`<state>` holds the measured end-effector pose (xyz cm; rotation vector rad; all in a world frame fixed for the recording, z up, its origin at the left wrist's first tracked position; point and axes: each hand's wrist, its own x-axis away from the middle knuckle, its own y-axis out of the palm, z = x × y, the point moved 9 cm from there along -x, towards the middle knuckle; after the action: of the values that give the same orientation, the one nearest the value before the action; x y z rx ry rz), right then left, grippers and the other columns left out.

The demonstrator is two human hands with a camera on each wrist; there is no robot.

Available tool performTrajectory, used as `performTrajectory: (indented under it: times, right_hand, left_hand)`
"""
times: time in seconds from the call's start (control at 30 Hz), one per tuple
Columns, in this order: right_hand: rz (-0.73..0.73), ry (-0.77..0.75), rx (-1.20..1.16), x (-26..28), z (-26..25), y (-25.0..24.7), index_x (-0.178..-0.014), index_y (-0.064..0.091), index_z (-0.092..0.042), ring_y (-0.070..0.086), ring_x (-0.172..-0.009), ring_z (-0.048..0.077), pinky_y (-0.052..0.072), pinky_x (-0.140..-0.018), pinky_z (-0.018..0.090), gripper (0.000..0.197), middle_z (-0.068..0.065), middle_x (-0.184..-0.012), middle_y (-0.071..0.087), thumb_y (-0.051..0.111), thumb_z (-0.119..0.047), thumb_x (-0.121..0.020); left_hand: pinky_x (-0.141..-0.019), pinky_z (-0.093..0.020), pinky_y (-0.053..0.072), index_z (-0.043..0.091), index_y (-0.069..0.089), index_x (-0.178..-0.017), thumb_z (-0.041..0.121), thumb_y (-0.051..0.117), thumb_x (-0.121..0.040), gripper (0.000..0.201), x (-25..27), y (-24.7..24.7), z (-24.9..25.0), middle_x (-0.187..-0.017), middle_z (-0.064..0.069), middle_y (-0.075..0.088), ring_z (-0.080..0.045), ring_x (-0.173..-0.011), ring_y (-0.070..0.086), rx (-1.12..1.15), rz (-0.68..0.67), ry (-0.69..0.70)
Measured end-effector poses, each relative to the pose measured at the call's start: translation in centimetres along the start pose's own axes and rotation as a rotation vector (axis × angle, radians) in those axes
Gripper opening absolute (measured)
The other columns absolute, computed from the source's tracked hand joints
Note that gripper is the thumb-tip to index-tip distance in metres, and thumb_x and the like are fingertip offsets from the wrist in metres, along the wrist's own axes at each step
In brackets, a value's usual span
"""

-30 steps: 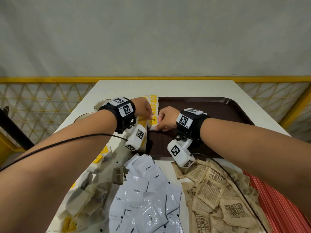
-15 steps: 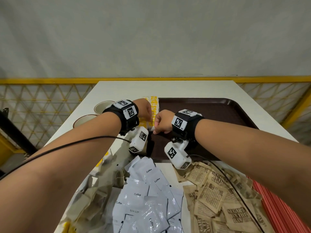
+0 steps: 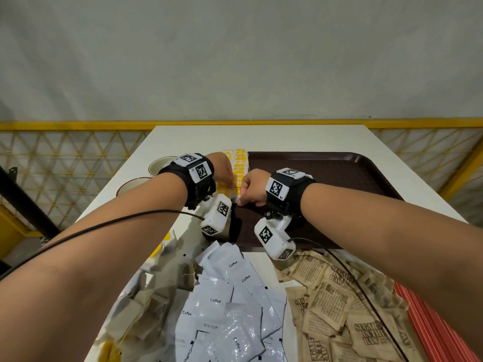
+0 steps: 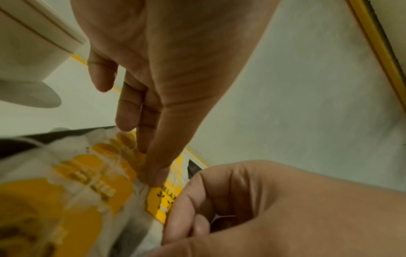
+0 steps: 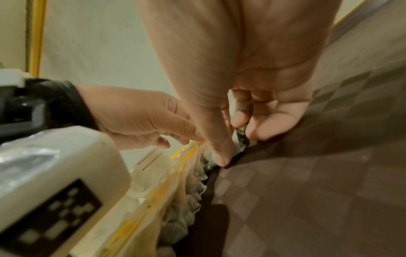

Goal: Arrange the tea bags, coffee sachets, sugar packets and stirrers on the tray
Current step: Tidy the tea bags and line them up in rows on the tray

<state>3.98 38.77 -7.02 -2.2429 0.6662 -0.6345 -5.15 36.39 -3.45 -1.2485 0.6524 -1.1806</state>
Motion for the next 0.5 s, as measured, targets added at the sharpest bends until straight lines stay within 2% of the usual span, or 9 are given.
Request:
performTrajectory:
  times: [0.1,0.2,0.37,0.43,0.5]
  right_hand:
    - [-0.003,-0.002,0.023,0.2,-0.2,0.0,-0.068,0.054,-0.016,0.052,-0.066,0.020,0.048,-0.065,0.032,0.025,-0.001,-0.060,0.052,0.078,-0.016,-0.076]
    - [0.015,-0.008,0.033,0.3,-0.4,-0.1,-0.067,0.052,-0.015,0.049,-0.066,0.018,0.045,-0.063,0.031,0.026,-0.002,-0.060,0.049,0.076,-0.014,-0.077]
    - [-0.007,-0.005,0.083,0.9,-0.7,0.1,-0.069,0.057,-0.012,0.046,-0.058,0.015,0.043,-0.057,0.028,0.020,-0.001,-0.059,0.049,0.073,-0.015,-0.080]
    - [-0.031,0.000,0.065,1.4,-0.7,-0.1,-0.074,0.063,-0.009,0.049,-0.059,0.016,0.047,-0.059,0.030,0.012,0.001,-0.059,0.053,0.072,-0.014,-0.081]
    - [-0.037,0.029,-0.014,1.9,-0.5,-0.9,-0.078,0.066,-0.007,0.055,-0.064,0.018,0.054,-0.069,0.033,0.007,0.006,-0.066,0.059,0.070,-0.011,-0.083]
  left_hand:
    - [-0.088,-0.035,0.049,0.005,0.072,-0.102,0.024,0.068,-0.085,0.026,0.1,0.1,0.2,-0.110,-0.011,0.068,-0.020,-0.092,0.060,-0.019,-0.005,-0.010]
    - [-0.091,-0.036,0.049,0.005,0.070,-0.107,0.024,0.063,-0.088,0.028,0.1,0.1,0.1,-0.113,-0.011,0.067,-0.024,-0.103,0.062,-0.039,-0.006,-0.045]
    - [-0.089,-0.031,0.047,0.003,0.066,-0.112,0.027,0.060,-0.091,0.032,0.8,0.6,0.2,-0.115,-0.012,0.064,-0.025,-0.107,0.060,-0.060,-0.008,-0.081]
    - [-0.084,-0.032,0.047,0.001,0.067,-0.107,0.027,0.060,-0.091,0.031,0.8,0.2,-0.1,-0.113,-0.013,0.064,-0.026,-0.103,0.060,-0.049,0.033,-0.089]
    - [-0.084,-0.033,0.046,0.000,0.067,-0.104,0.023,0.064,-0.088,0.028,1.2,-0.8,-0.6,-0.109,-0.013,0.063,-0.026,-0.102,0.059,0.061,0.093,-0.105]
